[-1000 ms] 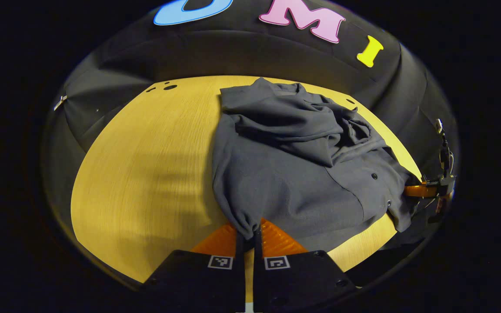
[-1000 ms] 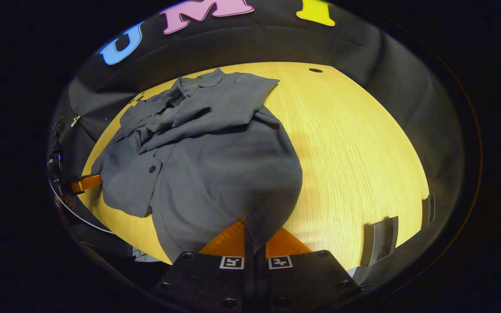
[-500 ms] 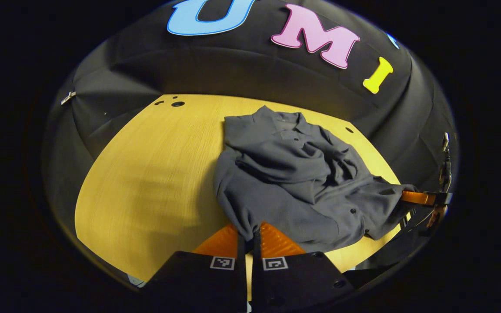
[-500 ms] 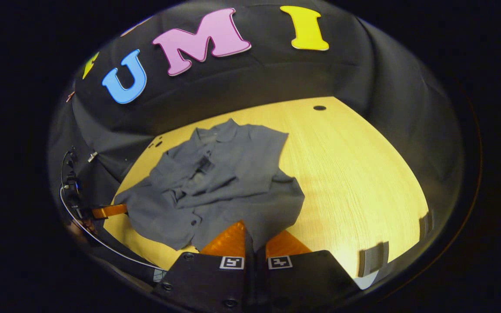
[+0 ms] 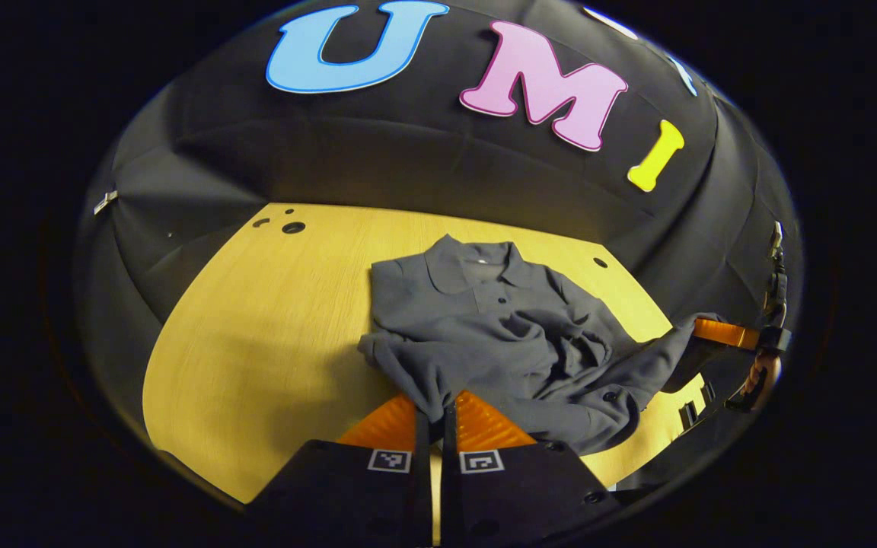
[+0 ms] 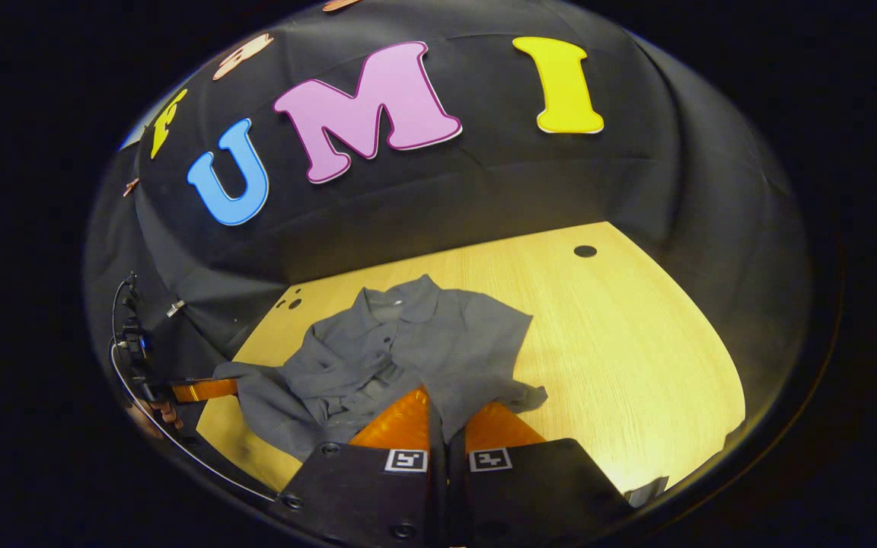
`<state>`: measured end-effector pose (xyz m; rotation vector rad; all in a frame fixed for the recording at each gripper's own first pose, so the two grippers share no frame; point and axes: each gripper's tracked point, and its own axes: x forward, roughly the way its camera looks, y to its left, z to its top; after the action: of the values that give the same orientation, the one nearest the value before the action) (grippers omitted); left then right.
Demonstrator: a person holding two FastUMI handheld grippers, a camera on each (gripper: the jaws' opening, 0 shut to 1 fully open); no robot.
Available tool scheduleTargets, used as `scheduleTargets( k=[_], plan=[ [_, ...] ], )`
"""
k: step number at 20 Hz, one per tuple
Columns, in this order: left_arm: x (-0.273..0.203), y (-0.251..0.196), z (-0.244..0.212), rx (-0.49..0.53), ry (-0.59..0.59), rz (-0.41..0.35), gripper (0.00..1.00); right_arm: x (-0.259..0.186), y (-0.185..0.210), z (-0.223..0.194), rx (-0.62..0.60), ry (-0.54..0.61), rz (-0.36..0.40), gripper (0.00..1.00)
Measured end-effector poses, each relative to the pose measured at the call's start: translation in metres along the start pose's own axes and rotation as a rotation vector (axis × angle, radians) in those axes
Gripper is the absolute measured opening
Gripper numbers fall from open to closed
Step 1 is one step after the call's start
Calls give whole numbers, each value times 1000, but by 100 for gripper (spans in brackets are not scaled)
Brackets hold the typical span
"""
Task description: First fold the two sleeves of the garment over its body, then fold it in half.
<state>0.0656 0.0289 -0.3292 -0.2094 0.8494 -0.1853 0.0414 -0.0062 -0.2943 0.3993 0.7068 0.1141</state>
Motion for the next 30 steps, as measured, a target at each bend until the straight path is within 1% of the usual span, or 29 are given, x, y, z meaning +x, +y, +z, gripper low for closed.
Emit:
scheduleTargets(
  k=[9,13,15,16,17,18,19,22,23,24,27,30],
  plan=[
    [36,7,74,-36,-83,33,9,53,0,74,-8,-81,22,5],
    [56,16,100,-57,-112,67,9,86,-7,103,6,-110,19,5],
    [69,24,110,-73,-119,91,9,103,-14,113,-16,-114,9,5],
    [77,28,112,-83,-120,105,9,112,-19,116,-37,-111,-2,5],
    [85,32,113,-89,-119,119,5,122,-24,117,-56,-105,-11,5],
    [94,36,113,-91,-114,134,9,131,-27,117,-67,-97,-13,5],
    [103,40,113,-89,-107,145,9,139,-30,117,-73,-89,-15,5],
    [127,45,112,-72,-89,170,9,165,-39,110,-84,-65,-22,5],
    [136,46,111,-74,-83,175,5,175,-42,108,-86,-58,-27,5],
    [143,48,109,-80,-73,182,9,184,-46,103,-88,-48,-32,5],
    [165,54,102,-93,-51,200,9,209,-58,91,-87,-17,-45,5],
    [179,58,95,-136,-49,214,9,229,-67,78,-94,3,-47,5]
  ],
)
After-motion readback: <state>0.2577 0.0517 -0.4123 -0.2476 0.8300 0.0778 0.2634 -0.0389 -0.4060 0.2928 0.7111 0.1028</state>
